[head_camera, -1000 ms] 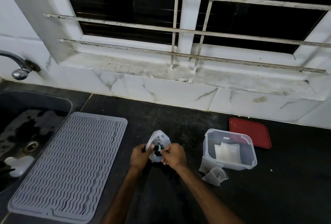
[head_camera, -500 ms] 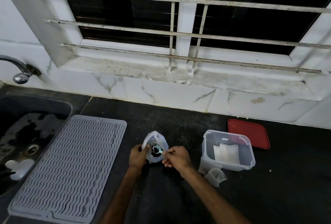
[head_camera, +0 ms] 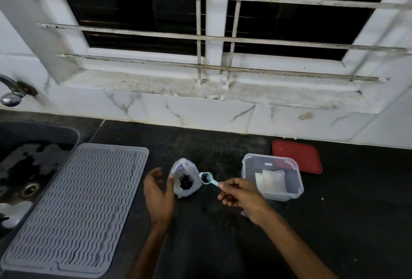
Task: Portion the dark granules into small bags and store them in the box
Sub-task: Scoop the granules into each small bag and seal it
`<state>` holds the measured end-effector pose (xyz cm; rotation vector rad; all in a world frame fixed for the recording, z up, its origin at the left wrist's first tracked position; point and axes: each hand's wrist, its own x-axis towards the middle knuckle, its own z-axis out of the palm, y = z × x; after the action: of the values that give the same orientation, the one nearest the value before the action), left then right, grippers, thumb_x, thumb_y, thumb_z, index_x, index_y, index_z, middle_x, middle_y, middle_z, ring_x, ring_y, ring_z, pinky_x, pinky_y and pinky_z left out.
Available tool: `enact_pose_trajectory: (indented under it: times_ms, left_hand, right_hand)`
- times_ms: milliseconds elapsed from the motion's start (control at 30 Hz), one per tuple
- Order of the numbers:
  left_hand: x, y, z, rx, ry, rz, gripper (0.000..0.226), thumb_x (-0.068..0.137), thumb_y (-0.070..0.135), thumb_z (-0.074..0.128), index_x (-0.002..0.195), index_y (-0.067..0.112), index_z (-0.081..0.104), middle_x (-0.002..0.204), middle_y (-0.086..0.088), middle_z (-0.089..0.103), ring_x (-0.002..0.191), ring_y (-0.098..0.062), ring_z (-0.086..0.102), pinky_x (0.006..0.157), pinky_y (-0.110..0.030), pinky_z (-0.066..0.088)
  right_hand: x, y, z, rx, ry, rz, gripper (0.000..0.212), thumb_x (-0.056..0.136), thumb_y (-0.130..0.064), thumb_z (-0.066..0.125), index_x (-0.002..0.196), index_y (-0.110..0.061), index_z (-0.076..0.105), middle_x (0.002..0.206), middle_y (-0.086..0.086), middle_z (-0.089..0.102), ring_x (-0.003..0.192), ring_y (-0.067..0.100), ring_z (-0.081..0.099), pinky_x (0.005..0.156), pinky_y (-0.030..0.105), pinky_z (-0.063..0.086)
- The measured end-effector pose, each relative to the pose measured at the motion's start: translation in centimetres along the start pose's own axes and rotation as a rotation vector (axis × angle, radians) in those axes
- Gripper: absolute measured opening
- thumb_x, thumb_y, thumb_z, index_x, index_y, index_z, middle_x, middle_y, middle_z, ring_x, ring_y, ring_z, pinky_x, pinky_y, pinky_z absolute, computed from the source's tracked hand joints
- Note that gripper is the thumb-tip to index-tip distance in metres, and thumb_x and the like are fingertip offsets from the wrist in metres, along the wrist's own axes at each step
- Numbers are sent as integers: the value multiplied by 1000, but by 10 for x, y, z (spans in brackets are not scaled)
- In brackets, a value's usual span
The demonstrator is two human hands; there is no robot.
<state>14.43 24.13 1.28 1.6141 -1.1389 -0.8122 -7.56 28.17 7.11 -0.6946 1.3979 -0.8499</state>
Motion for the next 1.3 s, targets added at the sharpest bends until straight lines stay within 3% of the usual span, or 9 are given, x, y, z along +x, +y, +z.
enact_pose_trajectory:
  times_ms: [100,200,333,433,633,900,1067,1300]
  left_hand:
    - [-33,23,17,35,-342,219,13,95,30,62,108,33,61,103,14,67,92,-4,64,77,-26,54]
    - [-64,26,51,294,-672,437,24,95,43,57,118,39,59,111,22,64,92,5,61,80,-15,48]
    - [-90,21,92,472,-817,557,37,94,44,53,131,42,52,124,17,61,105,-1,59,88,-20,47]
    - [-96,20,109,494,-828,570,36,95,42,50,131,44,52,127,19,58,103,-1,61,88,-24,49]
    - [-98,14,116,495,-764,546,20,93,38,57,111,39,65,112,20,60,96,1,60,79,-22,51]
    - [-102,7,108,407,-768,481,17,90,31,64,104,38,71,107,25,63,98,6,58,82,-12,47]
    - [-100,2,105,386,-747,437,16,89,33,66,103,39,71,106,27,62,97,8,58,83,-12,48]
    - [-99,3,107,367,-743,425,18,88,34,67,104,42,69,105,26,61,98,6,59,80,-14,49]
  right_hand:
    - [-34,1,-45,13,109,-58,17,89,-14,68,96,2,69,77,18,72,60,17,61,56,23,49]
    - [-57,12,-85,-18,212,-95,18,89,-12,68,93,5,68,77,21,72,58,17,60,55,24,49]
    - [-70,32,-114,-73,278,-86,13,89,-8,68,91,4,69,75,21,72,57,19,60,53,24,49]
    - [-68,48,-124,-83,302,-92,12,89,-8,69,91,4,68,72,20,72,54,18,61,51,23,49]
    - [-54,64,-119,-174,308,-129,9,88,-9,71,83,-3,66,67,18,72,53,22,61,52,28,47]
    - [-48,73,-112,-407,406,-238,11,77,-9,81,74,-15,71,63,4,72,56,16,67,59,32,56]
    - [-45,76,-107,-345,458,-266,14,73,-4,83,76,-13,73,68,-1,74,58,12,69,59,28,57]
    - [-44,79,-104,-250,438,-234,7,80,-7,79,82,-10,73,70,3,75,64,18,72,61,27,57]
